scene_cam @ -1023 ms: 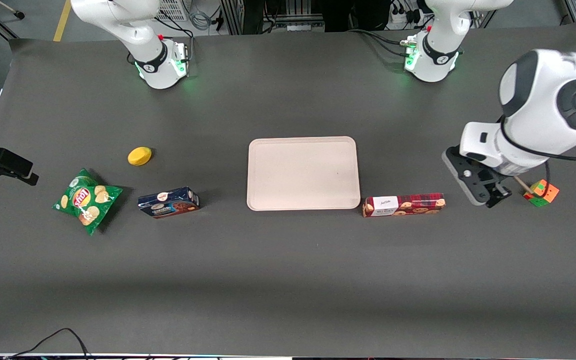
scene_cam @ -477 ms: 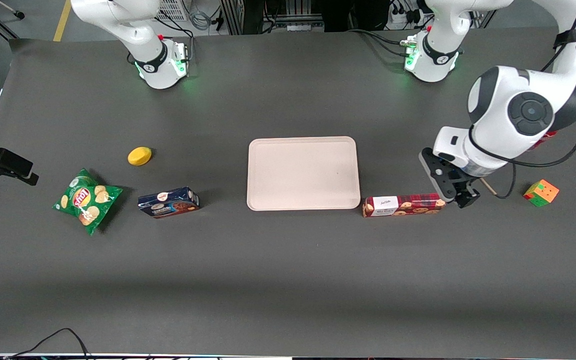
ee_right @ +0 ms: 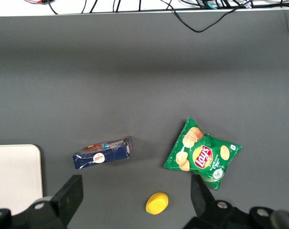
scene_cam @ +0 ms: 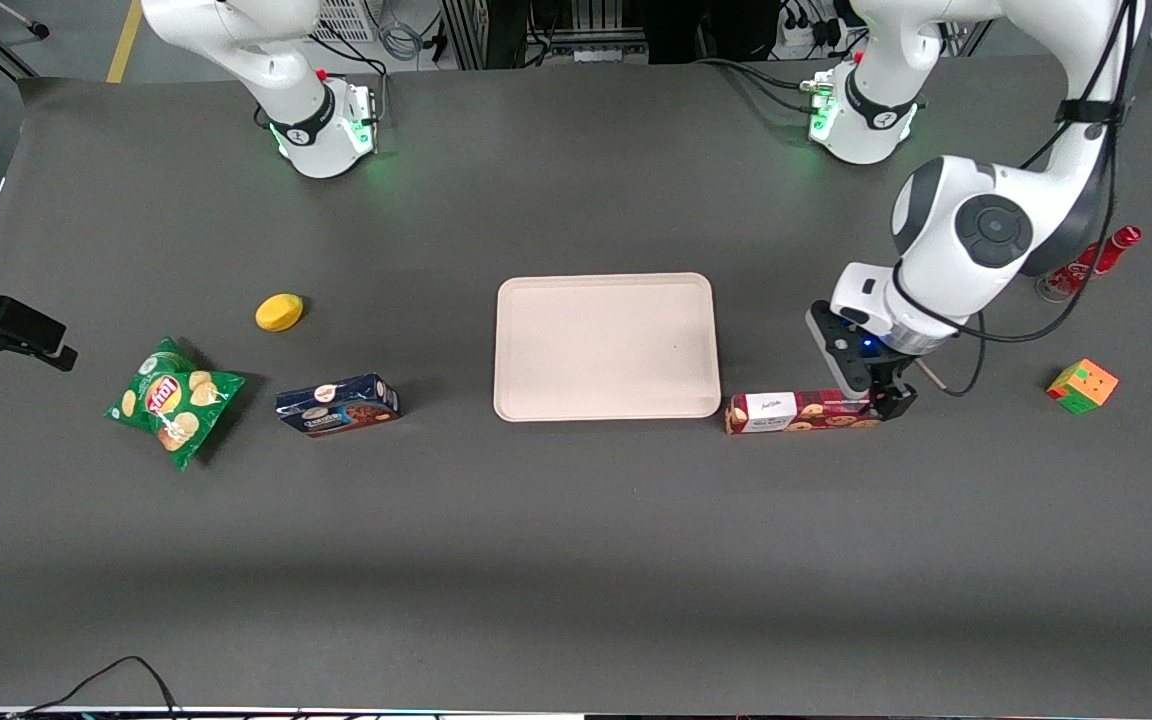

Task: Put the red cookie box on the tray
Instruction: 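Move the open left gripper over the red plaid cookie box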

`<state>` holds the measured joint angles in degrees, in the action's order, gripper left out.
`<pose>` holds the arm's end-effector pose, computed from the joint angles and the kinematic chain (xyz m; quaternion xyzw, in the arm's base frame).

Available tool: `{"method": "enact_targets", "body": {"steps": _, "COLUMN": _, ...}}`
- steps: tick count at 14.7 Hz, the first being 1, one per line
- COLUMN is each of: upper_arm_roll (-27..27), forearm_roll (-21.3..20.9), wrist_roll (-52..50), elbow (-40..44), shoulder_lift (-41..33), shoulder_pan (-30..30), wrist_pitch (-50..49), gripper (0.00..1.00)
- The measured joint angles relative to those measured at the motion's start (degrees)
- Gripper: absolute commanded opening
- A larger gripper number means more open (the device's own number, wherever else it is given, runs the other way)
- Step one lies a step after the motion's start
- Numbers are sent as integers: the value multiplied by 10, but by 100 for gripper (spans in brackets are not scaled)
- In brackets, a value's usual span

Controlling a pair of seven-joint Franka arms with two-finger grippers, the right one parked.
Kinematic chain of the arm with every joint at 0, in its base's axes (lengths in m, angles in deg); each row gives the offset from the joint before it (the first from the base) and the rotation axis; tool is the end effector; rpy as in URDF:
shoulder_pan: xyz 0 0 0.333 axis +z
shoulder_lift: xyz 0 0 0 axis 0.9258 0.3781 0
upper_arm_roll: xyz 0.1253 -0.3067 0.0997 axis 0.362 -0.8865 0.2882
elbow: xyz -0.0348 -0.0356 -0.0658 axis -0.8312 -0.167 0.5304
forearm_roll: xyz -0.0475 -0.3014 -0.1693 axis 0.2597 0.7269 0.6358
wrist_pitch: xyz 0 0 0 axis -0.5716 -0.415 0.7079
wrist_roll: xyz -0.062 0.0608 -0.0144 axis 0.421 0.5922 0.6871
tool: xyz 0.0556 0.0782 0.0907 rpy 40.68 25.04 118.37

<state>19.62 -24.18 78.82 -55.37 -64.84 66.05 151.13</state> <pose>0.5215 -0.1435 0.3773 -0.8052 0.5900 -0.0589 0.0100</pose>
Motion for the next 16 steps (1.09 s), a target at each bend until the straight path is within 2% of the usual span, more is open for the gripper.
{"method": "enact_targets", "body": {"steps": 8, "upper_arm_roll": -6, "forearm_roll": -9, "wrist_roll": 4, "elbow": -12, "shoulder_lift": 53, "shoulder_pan": -3, "wrist_pitch": 72, "gripper": 100}}
{"method": "enact_targets", "body": {"steps": 11, "upper_arm_roll": -13, "forearm_roll": -32, "wrist_roll": 6, "elbow": -31, "shoulder_lift": 64, "shoulder_pan": -7, "wrist_pitch": 109, "gripper": 100}}
{"method": "enact_targets", "body": {"steps": 16, "upper_arm_roll": -26, "forearm_roll": -39, "wrist_roll": 6, "elbow": -41, "shoulder_lift": 69, "shoulder_pan": -11, "wrist_pitch": 114, "gripper": 100}}
